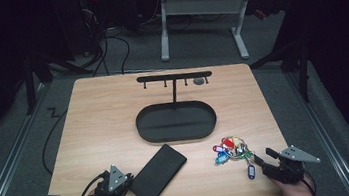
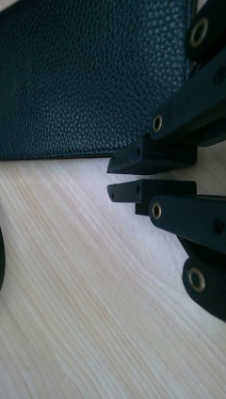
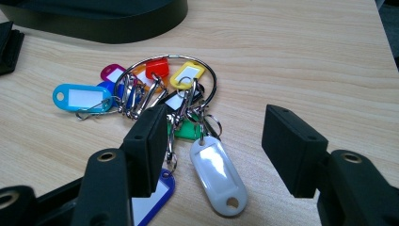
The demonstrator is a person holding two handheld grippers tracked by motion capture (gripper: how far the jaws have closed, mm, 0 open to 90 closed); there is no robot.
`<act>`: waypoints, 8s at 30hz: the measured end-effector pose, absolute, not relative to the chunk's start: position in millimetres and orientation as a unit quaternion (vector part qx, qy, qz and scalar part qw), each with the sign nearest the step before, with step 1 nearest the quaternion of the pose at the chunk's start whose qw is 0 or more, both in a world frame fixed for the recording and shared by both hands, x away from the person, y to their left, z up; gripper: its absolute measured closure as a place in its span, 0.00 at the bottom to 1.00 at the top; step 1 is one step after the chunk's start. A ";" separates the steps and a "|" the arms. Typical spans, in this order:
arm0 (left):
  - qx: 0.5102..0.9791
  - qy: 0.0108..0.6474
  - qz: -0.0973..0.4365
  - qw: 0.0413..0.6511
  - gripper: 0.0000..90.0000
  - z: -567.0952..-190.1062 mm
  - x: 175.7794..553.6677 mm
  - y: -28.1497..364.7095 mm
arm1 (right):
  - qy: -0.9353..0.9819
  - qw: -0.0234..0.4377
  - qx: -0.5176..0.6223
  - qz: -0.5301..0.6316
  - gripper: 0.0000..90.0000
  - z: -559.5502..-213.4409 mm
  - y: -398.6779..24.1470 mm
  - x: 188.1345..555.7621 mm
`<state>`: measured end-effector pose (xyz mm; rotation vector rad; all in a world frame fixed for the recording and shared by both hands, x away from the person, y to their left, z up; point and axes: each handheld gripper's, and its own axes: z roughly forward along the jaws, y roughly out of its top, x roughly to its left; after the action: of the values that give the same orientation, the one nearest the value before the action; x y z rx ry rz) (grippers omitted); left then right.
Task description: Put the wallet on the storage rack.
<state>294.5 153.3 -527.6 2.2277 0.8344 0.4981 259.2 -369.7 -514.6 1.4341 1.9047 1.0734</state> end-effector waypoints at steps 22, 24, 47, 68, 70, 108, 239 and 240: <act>0.841 0.264 0.208 0.424 0.50 -506.1 267.4 132.2 | 0.708 0.256 0.528 0.392 0.46 -516.4 -367.7 261.0; 0.847 0.245 0.197 0.428 0.46 -505.5 261.2 121.2 | 0.710 0.255 0.526 0.392 0.46 -516.7 -367.5 261.3; 0.891 0.143 0.247 0.354 0.46 -530.0 244.1 78.4 | 0.714 0.251 0.524 0.391 0.46 -517.9 -366.6 262.3; 0.890 0.135 0.276 0.336 0.79 -525.1 239.1 82.5 | 0.710 0.246 0.529 0.394 0.46 -517.9 -368.2 261.7; 0.890 0.135 0.277 0.336 0.81 -524.5 238.8 82.9 | 0.710 0.246 0.528 0.395 0.46 -517.9 -368.2 261.8; 0.813 0.270 0.224 0.464 0.91 -485.9 258.2 140.7 | 0.711 0.247 0.526 0.396 0.46 -517.6 -368.5 261.9; 0.939 0.213 0.174 0.207 0.83 -433.0 326.7 112.2 | 0.719 0.225 0.514 0.409 0.46 -518.5 -363.4 264.2; 0.937 0.213 0.178 0.213 0.83 -430.5 326.1 112.3 | 0.719 0.225 0.514 0.409 0.46 -518.6 -363.4 264.2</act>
<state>326.1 112.3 -430.5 2.6010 0.5902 0.4934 264.2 -363.4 -518.6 1.4190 1.9843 1.1294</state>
